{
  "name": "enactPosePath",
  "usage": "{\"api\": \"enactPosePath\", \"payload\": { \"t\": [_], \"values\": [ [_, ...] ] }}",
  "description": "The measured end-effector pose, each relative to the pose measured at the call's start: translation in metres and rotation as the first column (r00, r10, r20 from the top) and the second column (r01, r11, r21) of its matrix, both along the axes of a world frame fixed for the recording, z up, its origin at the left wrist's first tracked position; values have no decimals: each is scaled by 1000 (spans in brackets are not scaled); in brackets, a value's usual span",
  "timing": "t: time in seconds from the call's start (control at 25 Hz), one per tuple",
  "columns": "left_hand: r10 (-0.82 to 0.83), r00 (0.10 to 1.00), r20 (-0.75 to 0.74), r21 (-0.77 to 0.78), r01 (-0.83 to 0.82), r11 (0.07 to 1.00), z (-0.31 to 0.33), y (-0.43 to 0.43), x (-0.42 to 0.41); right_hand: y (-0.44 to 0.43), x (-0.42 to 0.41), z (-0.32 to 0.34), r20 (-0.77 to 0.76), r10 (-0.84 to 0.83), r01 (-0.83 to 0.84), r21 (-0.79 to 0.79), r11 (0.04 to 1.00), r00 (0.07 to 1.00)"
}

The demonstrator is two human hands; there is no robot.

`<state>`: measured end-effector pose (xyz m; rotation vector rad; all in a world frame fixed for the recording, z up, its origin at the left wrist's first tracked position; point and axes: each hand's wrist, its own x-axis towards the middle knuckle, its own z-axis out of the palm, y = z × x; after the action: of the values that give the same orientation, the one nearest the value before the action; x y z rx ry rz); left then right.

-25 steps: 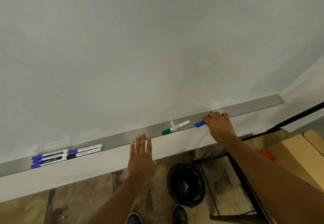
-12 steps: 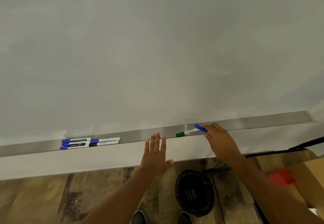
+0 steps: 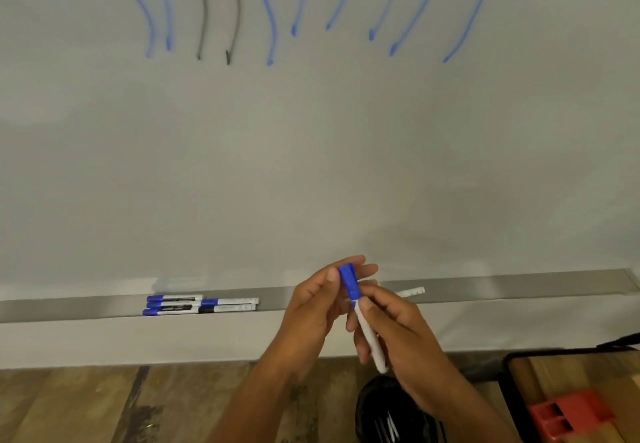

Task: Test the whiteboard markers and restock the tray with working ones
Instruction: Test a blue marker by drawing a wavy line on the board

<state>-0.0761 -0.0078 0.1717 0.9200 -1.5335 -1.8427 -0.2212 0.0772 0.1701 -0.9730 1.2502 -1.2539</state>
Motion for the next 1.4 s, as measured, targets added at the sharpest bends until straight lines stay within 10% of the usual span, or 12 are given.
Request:
{"api": "enactPosePath", "payload": {
  "t": [0.24,0.8,0.96,1.04,1.2,1.4],
  "values": [
    [-30,944,-328,76,58,995,62,-11,31,-12,39,57,506,122,-130,-19,991,854],
    [279,847,-453,47,-290,956,144,-25,65,-38,108,141,-66,-129,116,-164,980,989],
    [344,844,-413,12,-373,928,161,-26,66,-40,114,141,-497,-391,179,-420,890,775],
    [498,681,-538,119,-523,844,187,-51,91,-33,110,132,-627,-434,135,-466,874,646],
    [483,554,-678,-69,-702,708,241,-96,149,-20,119,114,-524,-278,250,-125,960,805],
    [466,645,-606,-245,-708,662,227,-96,133,-29,129,144,-156,-262,190,-372,909,952]
  ]
}}
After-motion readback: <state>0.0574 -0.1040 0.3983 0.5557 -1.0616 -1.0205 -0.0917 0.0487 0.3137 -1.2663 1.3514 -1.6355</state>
